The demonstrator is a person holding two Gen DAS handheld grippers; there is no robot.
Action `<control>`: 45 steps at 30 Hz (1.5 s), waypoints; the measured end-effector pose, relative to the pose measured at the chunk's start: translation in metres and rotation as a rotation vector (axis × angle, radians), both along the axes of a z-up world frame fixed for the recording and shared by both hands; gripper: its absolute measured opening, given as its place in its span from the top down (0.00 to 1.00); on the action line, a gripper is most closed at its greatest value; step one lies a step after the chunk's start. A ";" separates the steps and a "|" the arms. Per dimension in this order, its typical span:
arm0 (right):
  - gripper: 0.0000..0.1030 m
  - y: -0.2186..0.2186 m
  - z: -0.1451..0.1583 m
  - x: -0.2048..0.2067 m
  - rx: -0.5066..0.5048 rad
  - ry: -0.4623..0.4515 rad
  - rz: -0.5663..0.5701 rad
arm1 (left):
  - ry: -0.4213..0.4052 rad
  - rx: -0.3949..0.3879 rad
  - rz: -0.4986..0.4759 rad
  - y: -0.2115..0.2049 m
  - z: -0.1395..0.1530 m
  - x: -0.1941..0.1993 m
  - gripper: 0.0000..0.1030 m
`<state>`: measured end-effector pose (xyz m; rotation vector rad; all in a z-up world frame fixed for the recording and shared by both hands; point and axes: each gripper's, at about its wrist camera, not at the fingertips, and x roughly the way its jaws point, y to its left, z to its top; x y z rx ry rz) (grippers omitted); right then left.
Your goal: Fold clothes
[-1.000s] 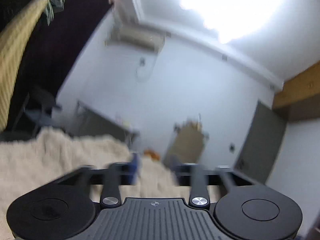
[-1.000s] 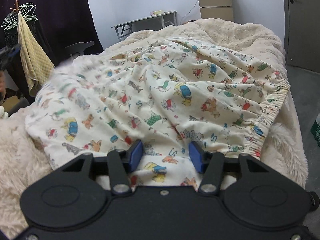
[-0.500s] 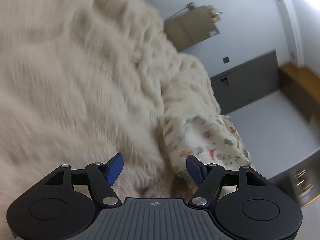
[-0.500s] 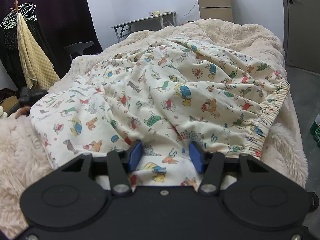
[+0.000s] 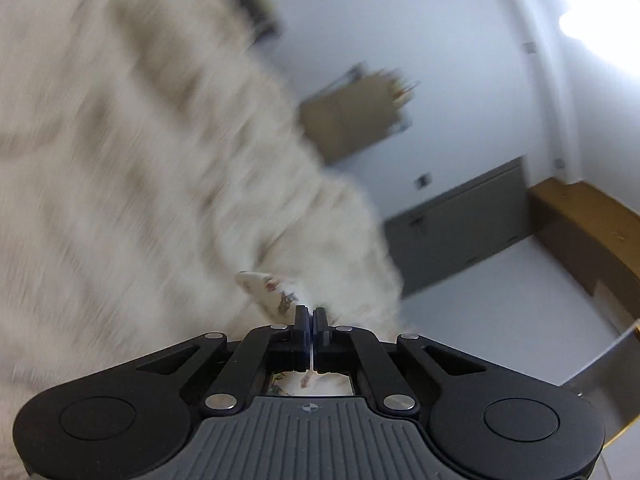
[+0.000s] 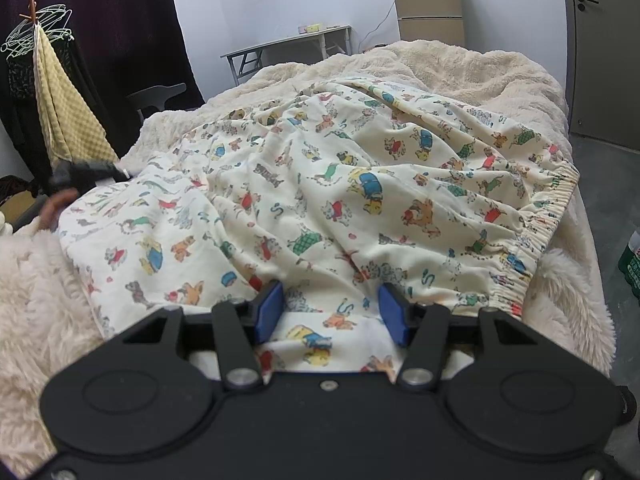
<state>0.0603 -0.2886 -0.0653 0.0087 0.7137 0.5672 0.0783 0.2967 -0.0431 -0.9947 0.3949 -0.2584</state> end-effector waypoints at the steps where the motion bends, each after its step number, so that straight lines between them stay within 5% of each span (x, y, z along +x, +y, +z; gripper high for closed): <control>1: 0.49 0.000 0.000 0.000 -0.001 0.000 0.000 | -0.040 0.047 0.013 -0.005 0.021 -0.008 1.00; 7: 0.49 0.001 0.000 -0.001 -0.005 -0.005 -0.001 | -0.280 0.328 0.091 -0.032 0.146 -0.057 1.00; 12: 0.49 0.001 0.000 -0.001 -0.006 -0.006 -0.001 | -0.334 0.577 0.205 -0.065 0.176 -0.083 1.00; 15: 0.49 0.001 0.000 -0.001 -0.009 -0.008 -0.001 | -0.268 0.569 0.155 -0.065 0.160 -0.065 0.99; 18: 0.49 0.001 0.000 -0.002 -0.010 -0.008 -0.001 | -0.144 0.479 0.090 -0.044 0.124 -0.038 0.74; 23: 0.49 0.002 0.000 -0.002 -0.015 -0.010 -0.001 | -0.015 0.479 0.104 0.012 0.061 -0.075 0.44; 28: 0.49 0.003 0.000 -0.001 -0.018 -0.010 -0.003 | 0.156 0.452 0.196 0.106 -0.004 -0.135 0.37; 34: 0.48 0.004 0.000 -0.002 -0.020 -0.013 -0.004 | 0.269 0.058 0.249 0.186 -0.106 -0.144 0.45; 35: 0.48 0.004 0.000 -0.002 -0.020 -0.013 -0.004 | 0.294 0.041 0.236 0.187 -0.121 -0.137 0.48; 36: 0.48 0.004 0.000 -0.002 -0.019 -0.013 -0.004 | 0.321 0.067 0.236 0.185 -0.127 -0.130 0.49; 40: 0.48 0.003 -0.001 -0.001 -0.018 -0.014 -0.004 | 0.408 0.165 0.329 0.180 -0.132 -0.109 0.98; 42: 0.48 0.004 -0.001 -0.001 -0.018 -0.014 -0.005 | 0.371 0.174 0.350 0.175 -0.120 -0.106 0.98; 45: 0.48 0.004 -0.001 -0.001 -0.016 -0.014 -0.008 | 0.281 0.308 0.380 0.164 -0.075 -0.096 0.98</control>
